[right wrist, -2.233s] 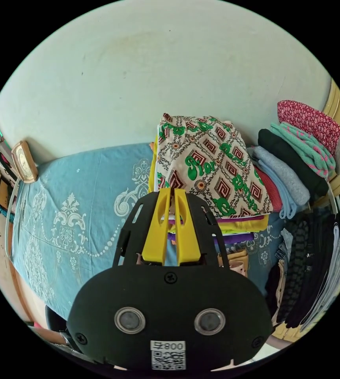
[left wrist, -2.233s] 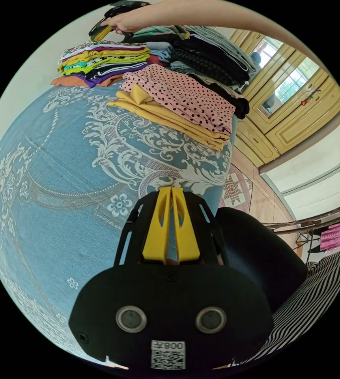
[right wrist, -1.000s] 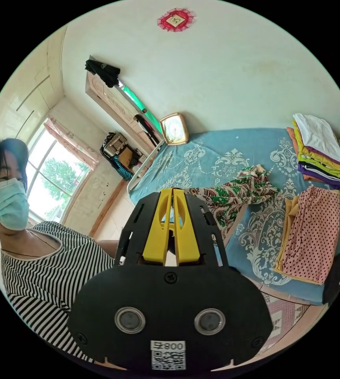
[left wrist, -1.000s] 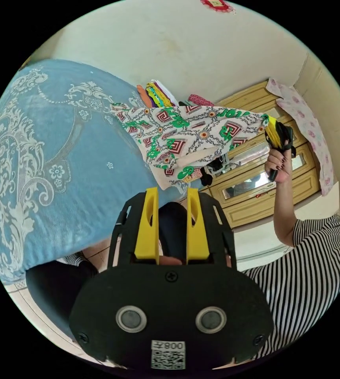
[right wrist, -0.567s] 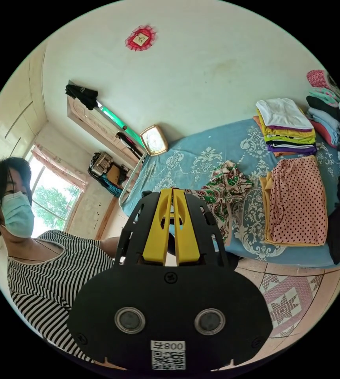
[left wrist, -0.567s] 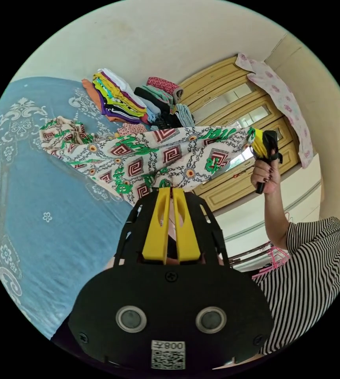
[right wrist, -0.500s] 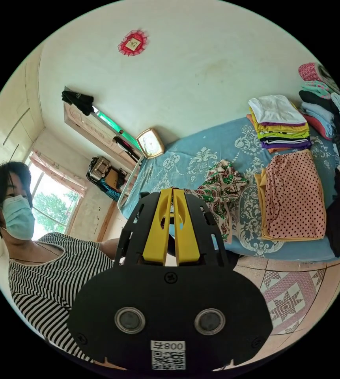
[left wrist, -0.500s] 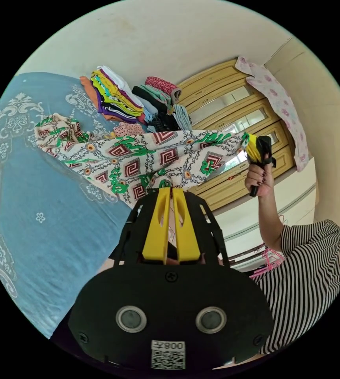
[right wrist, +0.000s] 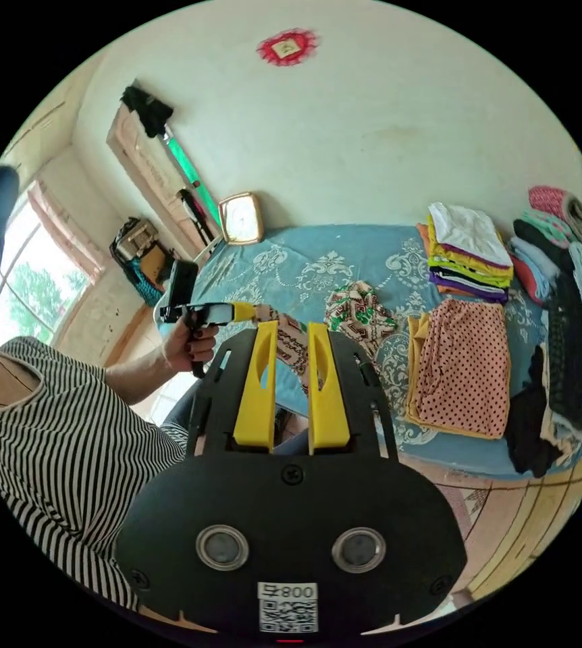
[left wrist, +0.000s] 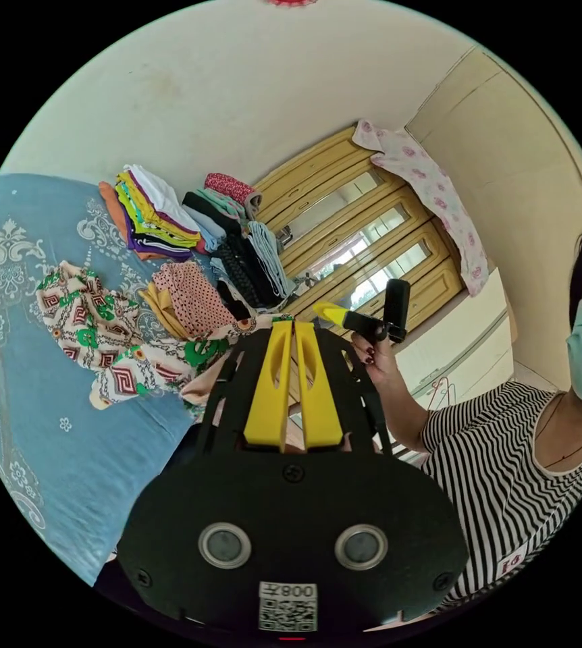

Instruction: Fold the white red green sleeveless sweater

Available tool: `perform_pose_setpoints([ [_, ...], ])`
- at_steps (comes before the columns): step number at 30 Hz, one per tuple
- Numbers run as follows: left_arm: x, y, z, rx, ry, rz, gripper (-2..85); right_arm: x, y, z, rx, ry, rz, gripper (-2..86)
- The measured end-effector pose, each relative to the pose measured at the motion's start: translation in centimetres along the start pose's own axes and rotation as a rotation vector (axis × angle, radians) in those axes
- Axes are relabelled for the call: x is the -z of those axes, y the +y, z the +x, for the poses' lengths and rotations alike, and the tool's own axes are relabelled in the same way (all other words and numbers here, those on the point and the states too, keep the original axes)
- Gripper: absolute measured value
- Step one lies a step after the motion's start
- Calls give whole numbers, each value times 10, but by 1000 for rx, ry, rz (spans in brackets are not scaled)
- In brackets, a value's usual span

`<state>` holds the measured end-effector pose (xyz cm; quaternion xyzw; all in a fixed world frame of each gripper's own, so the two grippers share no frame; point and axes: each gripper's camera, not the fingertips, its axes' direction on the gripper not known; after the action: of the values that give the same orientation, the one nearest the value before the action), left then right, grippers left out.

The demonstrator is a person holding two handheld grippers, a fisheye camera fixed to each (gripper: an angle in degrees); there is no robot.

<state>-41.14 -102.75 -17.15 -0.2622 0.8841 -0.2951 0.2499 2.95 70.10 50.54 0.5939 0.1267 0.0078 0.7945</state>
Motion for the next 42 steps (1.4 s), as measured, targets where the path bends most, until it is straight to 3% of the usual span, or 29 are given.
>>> perform_pose_setpoints([
  [7,3,-9,6,-17,10,2,4,-12,-19,-60,135,53,-66,96],
  [12,2,-13,5,-34,-15,-34,8,-1,-20,-81,143,150,-60,54],
  [19,51,-2,-13,-78,-51,66,24,67,-29,-88,127,115,-4,25],
  [22,76,18,-50,18,-156,91,35,113,-32,-94,148,78,64,23],
  [27,80,64,-140,286,-42,102,66,175,-32,-113,196,94,145,21],
  [42,87,132,-291,735,244,280,105,256,4,-147,250,74,196,21],
])
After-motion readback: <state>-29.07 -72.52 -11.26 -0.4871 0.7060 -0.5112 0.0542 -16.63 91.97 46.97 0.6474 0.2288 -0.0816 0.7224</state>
